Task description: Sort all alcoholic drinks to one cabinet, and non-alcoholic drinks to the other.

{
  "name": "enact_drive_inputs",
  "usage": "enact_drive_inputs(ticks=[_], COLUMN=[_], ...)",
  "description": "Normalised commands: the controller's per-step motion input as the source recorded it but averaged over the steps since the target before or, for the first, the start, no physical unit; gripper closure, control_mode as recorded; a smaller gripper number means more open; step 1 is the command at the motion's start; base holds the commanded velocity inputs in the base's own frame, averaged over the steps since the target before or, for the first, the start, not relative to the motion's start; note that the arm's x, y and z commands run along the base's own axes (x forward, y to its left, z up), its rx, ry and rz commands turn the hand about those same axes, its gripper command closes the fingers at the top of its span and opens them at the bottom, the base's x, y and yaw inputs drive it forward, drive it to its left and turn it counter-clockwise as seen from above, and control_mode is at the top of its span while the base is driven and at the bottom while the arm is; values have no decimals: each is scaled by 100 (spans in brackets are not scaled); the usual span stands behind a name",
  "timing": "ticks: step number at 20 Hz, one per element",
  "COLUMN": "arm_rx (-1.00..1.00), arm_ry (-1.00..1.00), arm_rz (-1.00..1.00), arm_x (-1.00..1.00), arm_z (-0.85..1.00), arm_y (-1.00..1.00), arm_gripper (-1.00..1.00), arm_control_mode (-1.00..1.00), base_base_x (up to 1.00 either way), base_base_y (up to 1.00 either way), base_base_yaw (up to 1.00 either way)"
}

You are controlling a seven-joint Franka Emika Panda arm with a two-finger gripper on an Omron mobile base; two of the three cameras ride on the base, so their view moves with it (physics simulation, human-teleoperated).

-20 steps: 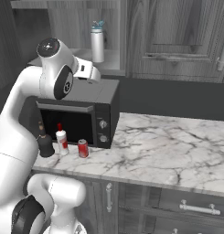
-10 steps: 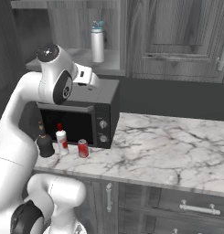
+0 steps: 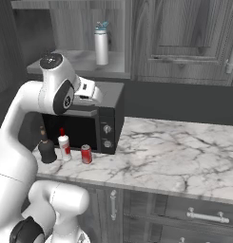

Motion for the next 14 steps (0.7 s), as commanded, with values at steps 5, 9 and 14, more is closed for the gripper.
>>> enact_drive_inputs(ticks=[5,9,14], arm_rx=[0,1,2], arm_ry=[15,8,4], arm_rz=[0,0,0], arm_x=[-19,-17,-12], arm_z=[-38,-45,-50], arm_y=[0,0,0], arm_gripper=[-100,-100,-100], arm_control_mode=[-100,-100,-100], base_base_x=[0,0,0], base_base_y=[0,0,0], base_base_yaw=[0,0,0])
